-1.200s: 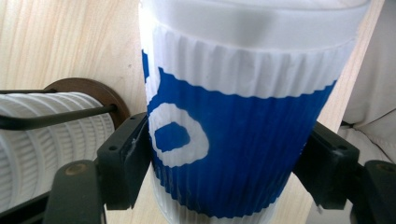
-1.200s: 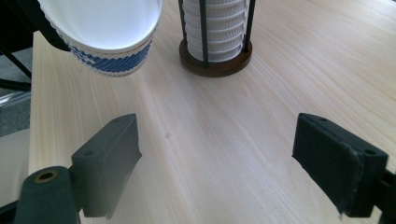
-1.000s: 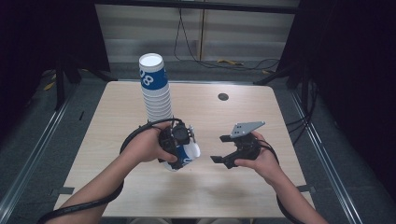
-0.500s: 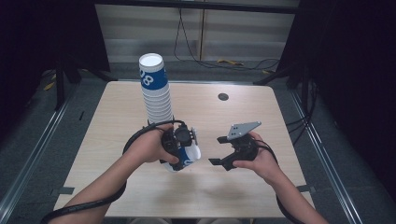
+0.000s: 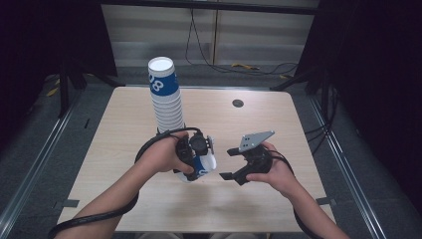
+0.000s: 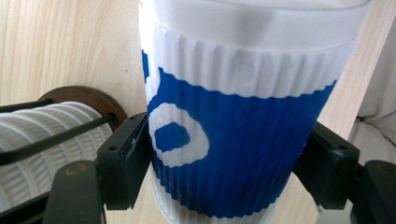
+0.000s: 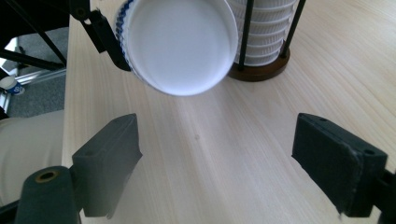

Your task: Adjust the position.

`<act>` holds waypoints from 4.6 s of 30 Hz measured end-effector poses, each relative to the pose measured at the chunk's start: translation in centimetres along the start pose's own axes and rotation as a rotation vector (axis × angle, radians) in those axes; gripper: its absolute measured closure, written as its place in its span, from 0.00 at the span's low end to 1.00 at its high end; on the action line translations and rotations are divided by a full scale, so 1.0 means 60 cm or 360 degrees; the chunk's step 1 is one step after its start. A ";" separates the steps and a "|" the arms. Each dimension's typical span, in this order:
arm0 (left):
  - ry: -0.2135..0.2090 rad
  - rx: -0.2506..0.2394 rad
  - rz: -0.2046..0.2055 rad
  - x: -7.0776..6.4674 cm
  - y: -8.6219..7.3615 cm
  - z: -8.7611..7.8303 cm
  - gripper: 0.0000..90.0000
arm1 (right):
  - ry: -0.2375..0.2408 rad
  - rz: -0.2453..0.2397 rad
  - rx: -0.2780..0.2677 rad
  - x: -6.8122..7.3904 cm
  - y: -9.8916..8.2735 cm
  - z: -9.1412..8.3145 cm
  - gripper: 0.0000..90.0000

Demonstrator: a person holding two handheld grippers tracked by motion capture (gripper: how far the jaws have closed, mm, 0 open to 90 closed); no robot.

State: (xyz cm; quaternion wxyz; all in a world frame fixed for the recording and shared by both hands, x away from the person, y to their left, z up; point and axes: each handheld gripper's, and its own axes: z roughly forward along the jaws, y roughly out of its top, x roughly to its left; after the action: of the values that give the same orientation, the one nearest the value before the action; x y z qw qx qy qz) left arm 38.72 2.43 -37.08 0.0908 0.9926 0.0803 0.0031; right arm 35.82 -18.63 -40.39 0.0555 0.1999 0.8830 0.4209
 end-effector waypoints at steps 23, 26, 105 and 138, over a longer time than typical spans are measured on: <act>0.0000 -0.0038 0.0023 0.001 0.008 0.002 0.29 | 0.0071 -0.0018 -0.0024 0.008 0.016 0.018 0.16; -0.0009 -0.0039 0.0020 0.000 0.009 0.002 0.29 | 0.0084 -0.0010 -0.0036 0.009 0.018 0.019 0.16; -0.0051 -0.0714 -0.0110 0.016 -0.075 0.007 0.19 | 0.0078 0.0076 -0.0125 -0.011 -0.016 -0.009 0.32; -0.0101 -0.0870 -0.0262 0.014 -0.087 0.051 0.18 | 0.0059 0.0127 -0.0184 -0.024 -0.017 -0.032 0.32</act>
State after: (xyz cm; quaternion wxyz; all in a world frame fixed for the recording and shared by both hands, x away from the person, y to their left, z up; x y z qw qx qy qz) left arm 38.79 7.09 -41.04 0.3576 0.9210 0.1539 -0.0139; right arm 36.33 -21.17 -40.03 0.0337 0.2236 0.8495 0.4767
